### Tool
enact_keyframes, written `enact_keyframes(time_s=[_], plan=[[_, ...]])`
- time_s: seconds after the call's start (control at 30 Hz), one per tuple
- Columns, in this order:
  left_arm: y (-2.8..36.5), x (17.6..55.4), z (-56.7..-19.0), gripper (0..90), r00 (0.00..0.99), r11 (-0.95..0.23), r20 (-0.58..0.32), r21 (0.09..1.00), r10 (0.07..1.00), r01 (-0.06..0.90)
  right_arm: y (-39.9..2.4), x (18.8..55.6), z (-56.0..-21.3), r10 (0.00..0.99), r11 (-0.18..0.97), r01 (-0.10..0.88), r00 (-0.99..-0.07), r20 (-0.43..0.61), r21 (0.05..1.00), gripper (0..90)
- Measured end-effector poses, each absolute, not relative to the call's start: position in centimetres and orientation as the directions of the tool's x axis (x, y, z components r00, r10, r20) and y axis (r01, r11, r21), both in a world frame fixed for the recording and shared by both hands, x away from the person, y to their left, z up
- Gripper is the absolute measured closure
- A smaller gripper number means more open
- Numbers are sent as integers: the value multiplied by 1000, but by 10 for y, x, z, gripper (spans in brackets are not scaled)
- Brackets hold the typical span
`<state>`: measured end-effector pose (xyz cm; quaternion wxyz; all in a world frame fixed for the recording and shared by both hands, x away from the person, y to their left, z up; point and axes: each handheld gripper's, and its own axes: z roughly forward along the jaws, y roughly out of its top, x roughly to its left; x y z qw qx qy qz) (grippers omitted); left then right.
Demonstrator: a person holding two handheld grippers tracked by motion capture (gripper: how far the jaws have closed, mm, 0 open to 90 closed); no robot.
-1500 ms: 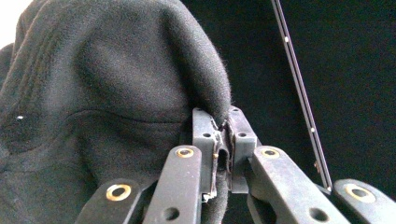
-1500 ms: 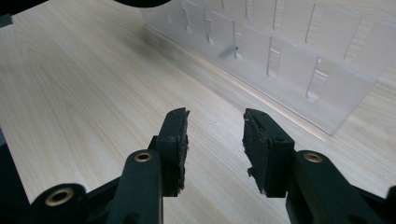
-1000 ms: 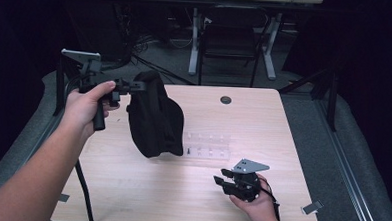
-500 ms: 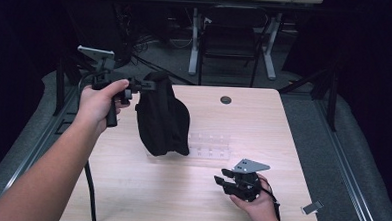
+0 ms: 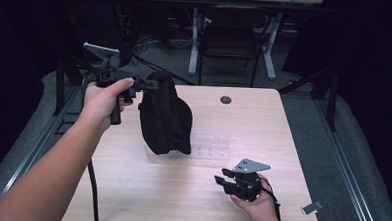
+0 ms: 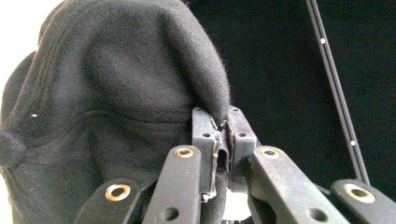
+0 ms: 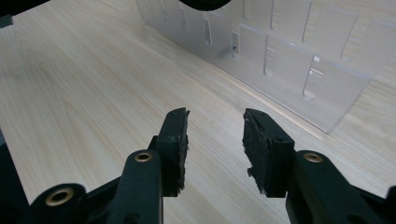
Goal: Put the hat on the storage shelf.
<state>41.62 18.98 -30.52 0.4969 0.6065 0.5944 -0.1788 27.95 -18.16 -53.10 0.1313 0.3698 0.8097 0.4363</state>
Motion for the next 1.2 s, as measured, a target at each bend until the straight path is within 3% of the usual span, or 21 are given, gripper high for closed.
enact_keyframes(time_s=[0.9, 1.2], plan=[[179, 418, -297, 850, 243, 144, -724, 427, 645, 893, -183, 280, -530, 715, 351, 483, -691, 104, 802, 600], [161, 423, -300, 850, 252, 155, -751, 425, 610, 892, -184, 280, -529, 716, 343, 482, -690, 108, 806, 600]])
